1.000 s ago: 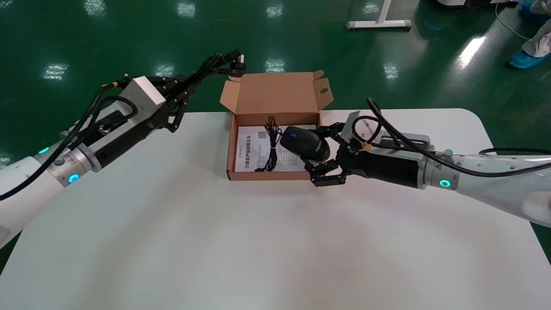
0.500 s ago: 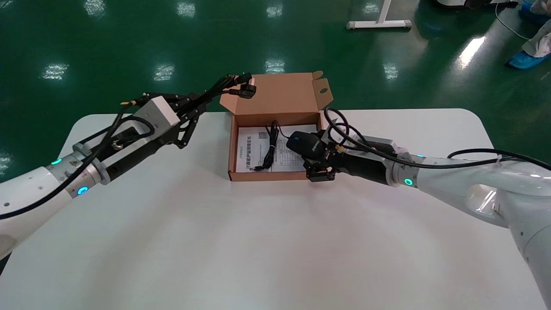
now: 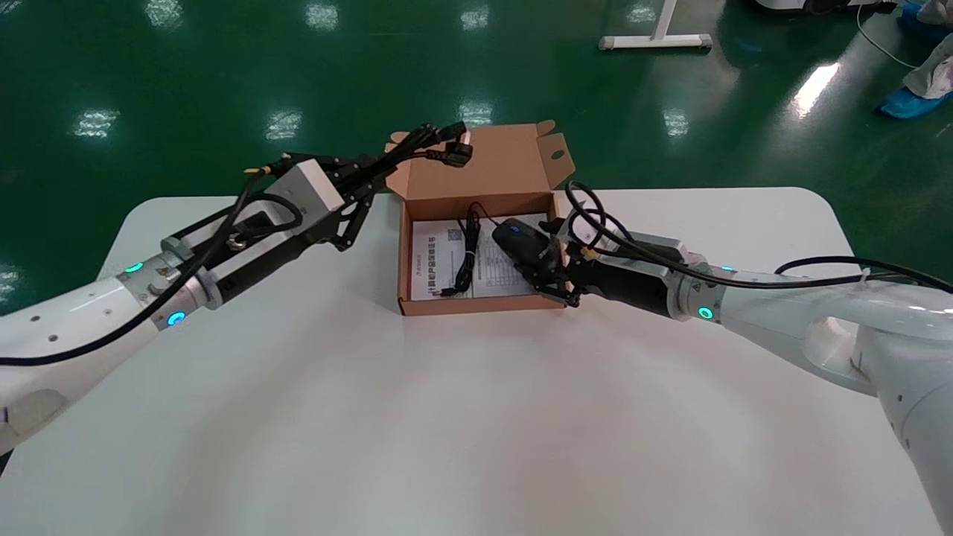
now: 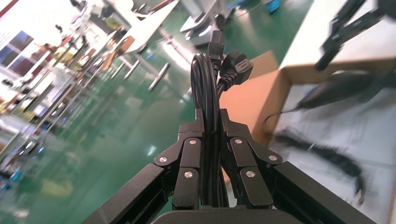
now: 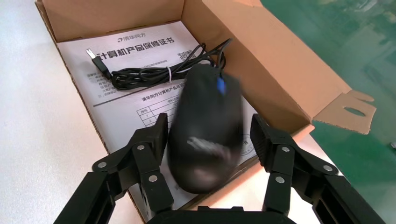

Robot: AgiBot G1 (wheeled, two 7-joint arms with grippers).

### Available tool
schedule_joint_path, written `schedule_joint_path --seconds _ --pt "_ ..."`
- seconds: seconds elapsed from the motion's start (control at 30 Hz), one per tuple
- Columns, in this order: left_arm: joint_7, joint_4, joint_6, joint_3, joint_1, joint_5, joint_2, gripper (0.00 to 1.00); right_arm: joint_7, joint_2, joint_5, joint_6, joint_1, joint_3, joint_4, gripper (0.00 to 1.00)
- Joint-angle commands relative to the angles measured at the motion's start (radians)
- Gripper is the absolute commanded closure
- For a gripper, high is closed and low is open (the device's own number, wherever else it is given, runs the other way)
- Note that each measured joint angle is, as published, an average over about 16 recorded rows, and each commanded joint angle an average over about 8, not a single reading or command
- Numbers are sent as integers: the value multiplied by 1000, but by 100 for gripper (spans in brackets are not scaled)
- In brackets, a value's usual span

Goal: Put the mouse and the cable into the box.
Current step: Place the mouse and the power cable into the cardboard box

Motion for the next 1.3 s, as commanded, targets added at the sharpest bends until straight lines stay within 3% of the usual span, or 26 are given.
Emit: schedule_joint_path --seconds 0.03,0.47,0.87,1.3 --pt "8 11 10 6 -9 -3 16 100 -8 -1 2 -2 2 2 -8 0" --pt "186 215 110 -9 -79 -61 113 100 -34 24 21 -25 26 15 -30 0" --pt "347 416 219 -35 -143 -116 170 100 -39 162 85 -231 72 58 -24 0" --pt "473 631 313 -30 -198 -132 240 100 -45 167 90 -245 84 61 -49 0"
